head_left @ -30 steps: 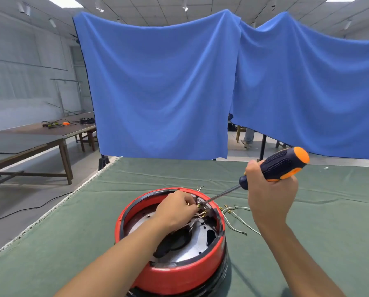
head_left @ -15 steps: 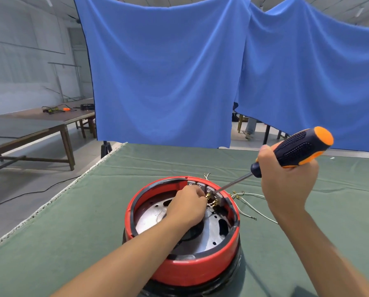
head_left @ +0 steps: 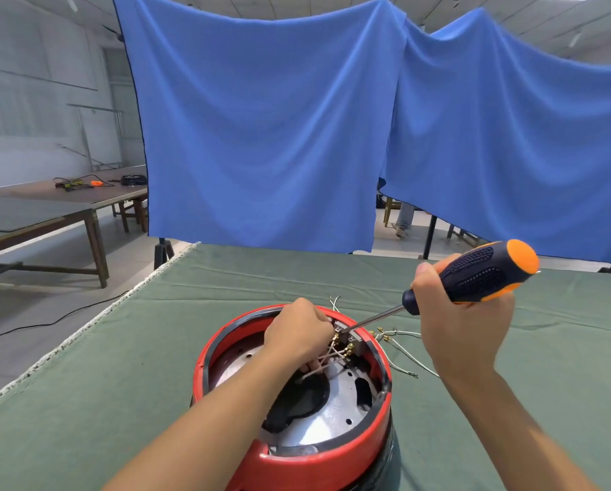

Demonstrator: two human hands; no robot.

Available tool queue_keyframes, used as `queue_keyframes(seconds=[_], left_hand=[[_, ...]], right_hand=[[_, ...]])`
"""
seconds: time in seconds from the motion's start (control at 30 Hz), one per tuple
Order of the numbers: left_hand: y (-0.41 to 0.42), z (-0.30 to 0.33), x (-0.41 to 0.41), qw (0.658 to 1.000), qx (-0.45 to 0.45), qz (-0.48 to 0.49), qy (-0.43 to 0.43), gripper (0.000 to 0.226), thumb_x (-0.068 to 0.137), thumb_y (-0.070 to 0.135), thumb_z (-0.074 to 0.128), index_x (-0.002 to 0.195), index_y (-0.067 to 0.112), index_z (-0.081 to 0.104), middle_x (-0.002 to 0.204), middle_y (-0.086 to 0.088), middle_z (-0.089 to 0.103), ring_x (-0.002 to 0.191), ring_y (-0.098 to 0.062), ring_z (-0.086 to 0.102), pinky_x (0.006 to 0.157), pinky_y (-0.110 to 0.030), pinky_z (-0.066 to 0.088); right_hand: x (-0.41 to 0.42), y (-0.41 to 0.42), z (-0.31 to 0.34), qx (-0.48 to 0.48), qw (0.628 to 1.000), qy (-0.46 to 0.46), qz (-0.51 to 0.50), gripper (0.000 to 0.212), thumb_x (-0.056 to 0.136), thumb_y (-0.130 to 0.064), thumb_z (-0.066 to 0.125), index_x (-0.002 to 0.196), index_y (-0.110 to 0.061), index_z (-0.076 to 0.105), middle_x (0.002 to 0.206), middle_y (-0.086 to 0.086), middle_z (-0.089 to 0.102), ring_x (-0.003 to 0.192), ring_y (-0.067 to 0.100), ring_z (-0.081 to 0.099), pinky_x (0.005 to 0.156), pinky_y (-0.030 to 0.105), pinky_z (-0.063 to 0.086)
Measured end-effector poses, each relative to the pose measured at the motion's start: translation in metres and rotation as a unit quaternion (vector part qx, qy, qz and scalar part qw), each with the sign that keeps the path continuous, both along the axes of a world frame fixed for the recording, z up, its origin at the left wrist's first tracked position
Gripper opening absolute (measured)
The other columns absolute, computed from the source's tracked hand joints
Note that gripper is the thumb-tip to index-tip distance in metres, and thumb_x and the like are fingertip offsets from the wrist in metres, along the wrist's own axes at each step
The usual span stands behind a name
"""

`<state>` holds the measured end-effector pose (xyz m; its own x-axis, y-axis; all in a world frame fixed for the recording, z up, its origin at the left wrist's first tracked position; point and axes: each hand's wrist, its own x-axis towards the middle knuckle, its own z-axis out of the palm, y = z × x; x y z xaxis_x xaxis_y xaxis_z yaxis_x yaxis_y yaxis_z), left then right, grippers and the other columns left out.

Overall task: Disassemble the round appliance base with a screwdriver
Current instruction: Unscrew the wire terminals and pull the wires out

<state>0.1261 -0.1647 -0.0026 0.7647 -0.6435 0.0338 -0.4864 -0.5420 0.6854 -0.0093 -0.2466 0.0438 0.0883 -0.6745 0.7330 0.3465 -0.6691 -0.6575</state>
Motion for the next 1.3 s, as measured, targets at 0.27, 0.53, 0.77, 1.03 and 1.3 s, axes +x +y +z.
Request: queue_keyframes(seconds=[0.27,0.53,0.77,1.03,1.3], left_hand=[[0.000,-0.011,-0.001,0.994,-0.004,-0.002,-0.110,0.028,0.071,0.010,0.047,0.077,0.019,0.073,0.081,-0.003,0.070,0.083,-0.029,0.062,0.072,-0.034,0.052],[0.003,-0.013,-0.004,0.989,-0.002,0.009,-0.148,0.029,0.077,0.013,0.047,0.086,0.022,0.073,0.093,-0.002,0.070,0.090,-0.028,0.061,0.073,-0.032,0.046],[0.004,-0.014,-0.003,0.987,0.005,0.011,-0.158,0.029,0.077,0.012,0.047,0.087,0.023,0.072,0.094,-0.001,0.070,0.093,-0.027,0.062,0.072,-0.031,0.044],[0.006,-0.015,-0.003,0.988,0.006,0.004,-0.157,0.028,0.078,0.012,0.047,0.087,0.022,0.072,0.095,-0.001,0.070,0.092,-0.026,0.062,0.072,-0.030,0.043],[0.006,-0.014,-0.004,0.989,0.000,-0.008,-0.147,0.027,0.080,0.012,0.046,0.083,0.021,0.071,0.090,0.001,0.069,0.086,-0.023,0.061,0.068,-0.028,0.041]], right_hand=[[0.003,-0.005,0.011,0.010,1.000,0.014,0.002,0.022,0.068,-0.020,0.056,0.054,-0.009,0.044,0.041,-0.010,0.049,0.039,0.002,0.046,0.044,0.010,0.038],[0.023,-0.020,0.039,0.015,0.996,0.092,-0.012,0.040,0.066,-0.030,0.052,0.067,0.011,0.055,0.058,0.025,0.058,0.051,0.032,0.055,0.058,0.043,0.053],[0.039,-0.042,0.043,0.056,0.994,0.089,-0.018,0.031,0.067,-0.026,0.052,0.065,0.005,0.049,0.050,0.008,0.048,0.044,0.018,0.047,0.049,0.039,0.048],[0.033,-0.052,0.035,0.116,0.991,0.059,-0.011,0.021,0.070,-0.017,0.053,0.052,-0.007,0.049,0.035,-0.008,0.046,0.035,0.008,0.044,0.048,0.023,0.041],[0.008,-0.002,0.012,0.033,0.999,-0.030,0.011,0.020,0.069,-0.016,0.057,0.054,-0.010,0.045,0.039,-0.011,0.045,0.037,0.000,0.046,0.043,0.008,0.038]])
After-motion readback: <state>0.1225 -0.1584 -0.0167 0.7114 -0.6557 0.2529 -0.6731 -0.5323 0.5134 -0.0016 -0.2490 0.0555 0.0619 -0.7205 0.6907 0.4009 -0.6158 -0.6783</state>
